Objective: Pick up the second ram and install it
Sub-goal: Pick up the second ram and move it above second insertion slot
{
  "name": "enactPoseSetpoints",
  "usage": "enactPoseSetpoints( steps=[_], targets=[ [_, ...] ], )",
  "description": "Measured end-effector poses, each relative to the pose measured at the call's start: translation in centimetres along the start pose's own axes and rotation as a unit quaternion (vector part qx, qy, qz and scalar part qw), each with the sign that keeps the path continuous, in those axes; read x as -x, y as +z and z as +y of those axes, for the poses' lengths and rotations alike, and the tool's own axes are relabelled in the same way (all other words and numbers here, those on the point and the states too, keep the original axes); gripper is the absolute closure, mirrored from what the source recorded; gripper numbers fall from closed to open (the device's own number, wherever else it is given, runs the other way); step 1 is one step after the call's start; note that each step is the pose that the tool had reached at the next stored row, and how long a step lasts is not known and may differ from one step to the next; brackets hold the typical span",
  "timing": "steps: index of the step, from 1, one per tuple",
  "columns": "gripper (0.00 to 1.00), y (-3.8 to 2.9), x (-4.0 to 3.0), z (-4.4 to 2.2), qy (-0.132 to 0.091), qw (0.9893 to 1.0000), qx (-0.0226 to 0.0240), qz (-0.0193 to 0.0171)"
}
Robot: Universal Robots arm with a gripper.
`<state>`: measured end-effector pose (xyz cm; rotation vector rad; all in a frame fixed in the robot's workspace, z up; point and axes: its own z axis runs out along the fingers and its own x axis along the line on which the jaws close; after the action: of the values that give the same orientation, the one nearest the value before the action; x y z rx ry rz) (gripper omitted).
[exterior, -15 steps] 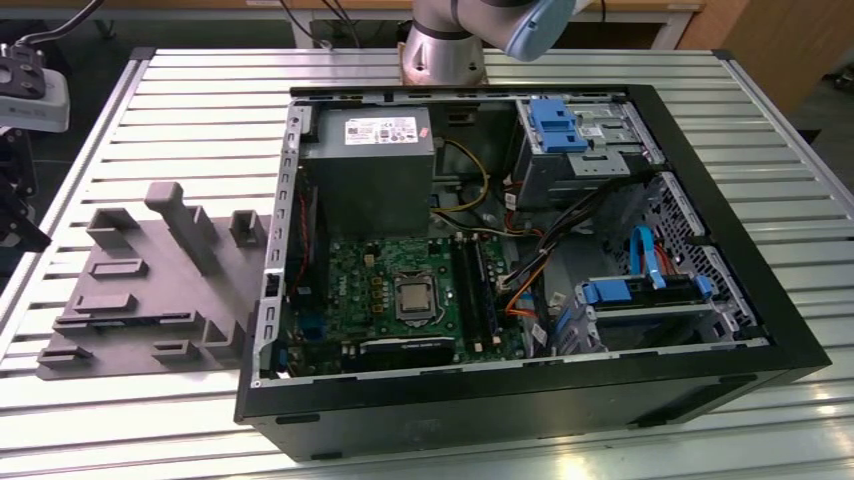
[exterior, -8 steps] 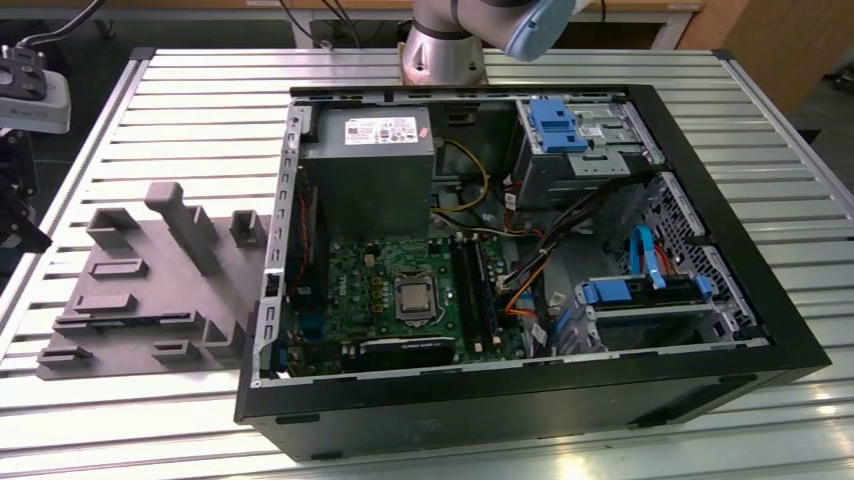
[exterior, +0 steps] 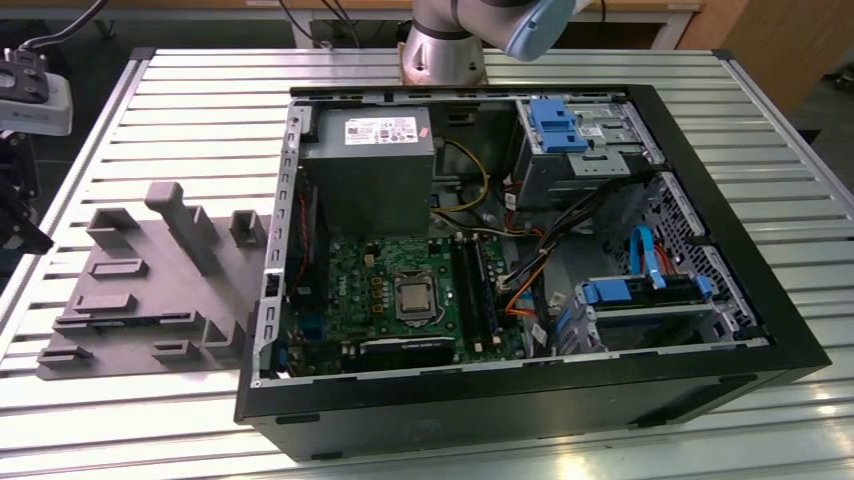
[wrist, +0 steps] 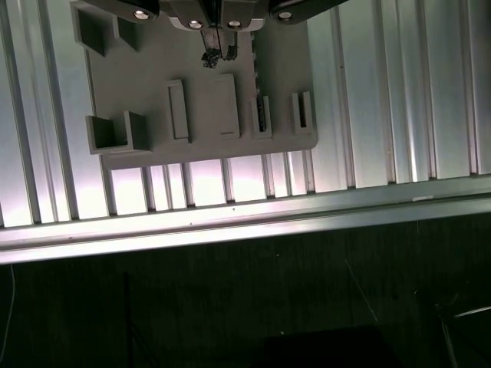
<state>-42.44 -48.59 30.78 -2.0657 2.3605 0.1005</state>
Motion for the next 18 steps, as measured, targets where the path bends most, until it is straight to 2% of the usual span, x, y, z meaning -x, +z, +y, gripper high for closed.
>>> enactPoseSetpoints(
  steps=[18],
  targets=[
    [0.89, 0.46, -0.02, -0.02, 0.0, 1.0, 0.0, 0.0]
  ],
)
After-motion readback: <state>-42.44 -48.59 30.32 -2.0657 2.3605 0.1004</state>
